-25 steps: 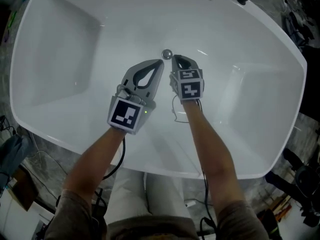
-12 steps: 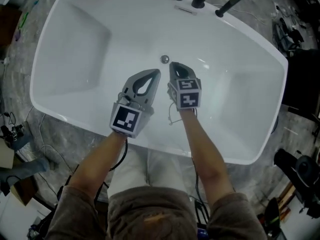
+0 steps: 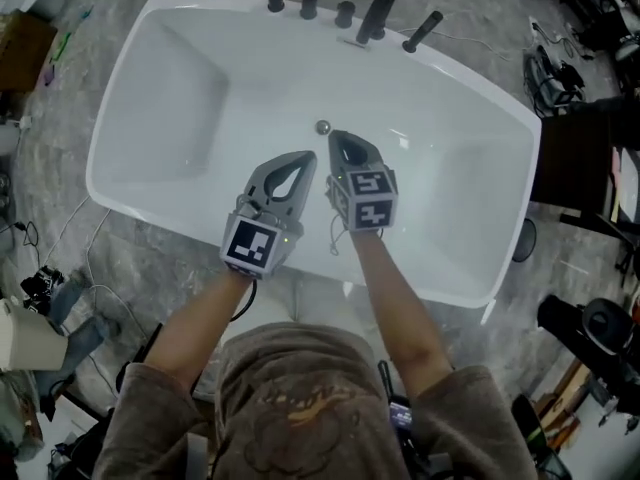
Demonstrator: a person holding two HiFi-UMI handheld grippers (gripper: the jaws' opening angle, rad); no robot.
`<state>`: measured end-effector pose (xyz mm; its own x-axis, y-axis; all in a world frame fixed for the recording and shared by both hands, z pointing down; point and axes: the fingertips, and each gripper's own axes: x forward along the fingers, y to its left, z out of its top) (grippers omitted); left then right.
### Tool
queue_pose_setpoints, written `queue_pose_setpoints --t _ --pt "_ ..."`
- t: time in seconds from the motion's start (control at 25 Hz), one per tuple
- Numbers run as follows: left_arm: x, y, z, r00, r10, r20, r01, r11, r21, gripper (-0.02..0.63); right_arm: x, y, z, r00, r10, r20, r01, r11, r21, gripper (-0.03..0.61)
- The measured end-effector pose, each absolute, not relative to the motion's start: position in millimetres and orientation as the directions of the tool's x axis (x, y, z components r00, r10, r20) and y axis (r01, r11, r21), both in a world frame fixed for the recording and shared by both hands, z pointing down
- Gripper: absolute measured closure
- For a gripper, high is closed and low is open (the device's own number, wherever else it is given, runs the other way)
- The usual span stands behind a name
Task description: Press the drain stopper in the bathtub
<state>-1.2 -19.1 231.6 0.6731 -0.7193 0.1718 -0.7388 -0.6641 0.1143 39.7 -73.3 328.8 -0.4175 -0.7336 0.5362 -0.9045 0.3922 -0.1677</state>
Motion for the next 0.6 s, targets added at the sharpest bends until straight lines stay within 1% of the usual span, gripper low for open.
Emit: queue_pose_setpoints --t 0.36,0.6 --pt "-14 13 157 0.676 -0.72 0.155 -0.736 -0.666 0.116 0.609 13 -22 226 -0.502 -0.745 0.44 -0.862 0.471 -0.187 0.581" --pt "-17 43 123 0.706 -0.688 0.166 -0.707 -0.699 0.112 0.609 4 17 170 -0.573 -0.728 0.377 -0.815 0.555 -0.168 0.58"
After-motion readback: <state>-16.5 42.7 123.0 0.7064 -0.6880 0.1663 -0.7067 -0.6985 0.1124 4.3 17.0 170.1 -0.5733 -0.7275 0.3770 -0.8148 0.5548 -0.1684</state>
